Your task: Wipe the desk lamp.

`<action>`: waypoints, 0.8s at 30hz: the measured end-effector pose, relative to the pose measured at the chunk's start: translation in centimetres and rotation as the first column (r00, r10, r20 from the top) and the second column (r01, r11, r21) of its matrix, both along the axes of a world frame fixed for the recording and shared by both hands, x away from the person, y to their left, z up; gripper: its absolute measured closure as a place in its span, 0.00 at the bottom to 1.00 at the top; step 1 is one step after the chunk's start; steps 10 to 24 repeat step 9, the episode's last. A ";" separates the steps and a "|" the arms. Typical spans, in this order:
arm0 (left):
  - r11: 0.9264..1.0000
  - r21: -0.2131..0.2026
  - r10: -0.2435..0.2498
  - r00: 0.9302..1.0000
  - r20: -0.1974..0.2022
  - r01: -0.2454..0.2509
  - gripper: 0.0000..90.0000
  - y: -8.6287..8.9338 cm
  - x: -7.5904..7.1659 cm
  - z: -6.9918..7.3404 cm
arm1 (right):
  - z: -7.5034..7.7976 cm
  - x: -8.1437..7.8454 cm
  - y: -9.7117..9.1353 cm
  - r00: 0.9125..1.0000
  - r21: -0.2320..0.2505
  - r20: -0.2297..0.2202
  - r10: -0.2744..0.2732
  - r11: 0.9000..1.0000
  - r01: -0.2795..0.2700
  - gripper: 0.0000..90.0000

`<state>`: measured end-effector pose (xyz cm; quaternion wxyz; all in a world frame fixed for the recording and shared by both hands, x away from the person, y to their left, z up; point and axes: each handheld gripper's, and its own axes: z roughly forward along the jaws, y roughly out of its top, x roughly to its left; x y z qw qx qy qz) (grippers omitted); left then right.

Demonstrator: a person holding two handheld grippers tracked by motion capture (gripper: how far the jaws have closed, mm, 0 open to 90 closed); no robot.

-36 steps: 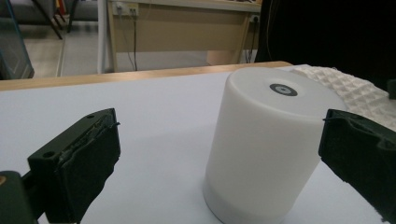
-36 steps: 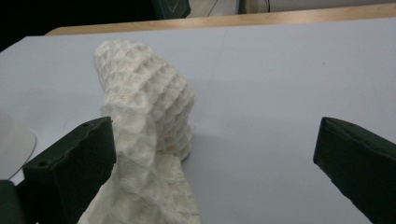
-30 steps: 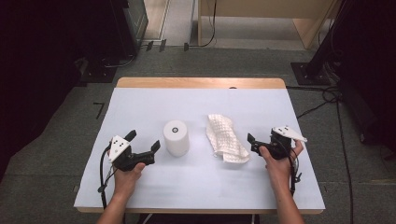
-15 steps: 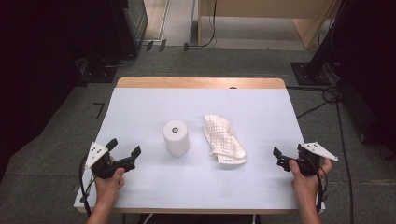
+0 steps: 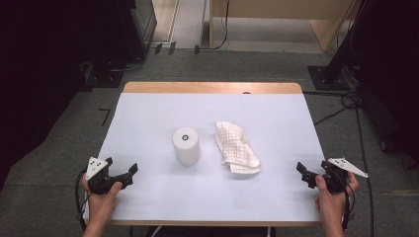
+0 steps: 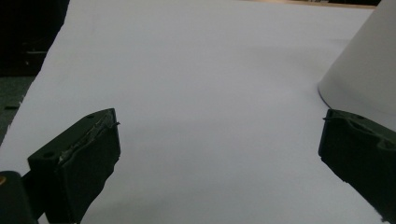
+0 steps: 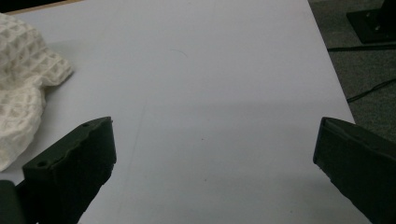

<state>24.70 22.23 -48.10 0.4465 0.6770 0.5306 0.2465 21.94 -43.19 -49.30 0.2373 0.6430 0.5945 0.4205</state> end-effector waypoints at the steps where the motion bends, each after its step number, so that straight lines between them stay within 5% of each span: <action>1: 1.000 0.005 -0.004 1.000 -0.003 0.004 0.00 -0.1 0.0 -0.1 | 0.0 0.1 0.0 1.000 0.004 -0.004 -0.005 1.000 0.005 0.00; 7: 1.000 0.011 -0.001 1.000 -0.011 0.002 0.00 -0.2 0.1 -0.2 | -0.1 0.1 0.4 1.000 -0.031 -0.002 0.007 0.999 -0.007 0.00; 24: 1.000 0.005 0.002 1.000 -0.010 -0.002 0.00 -0.2 0.1 -0.2 | -0.1 0.0 0.5 1.000 -0.031 -0.004 0.006 1.000 -0.006 0.00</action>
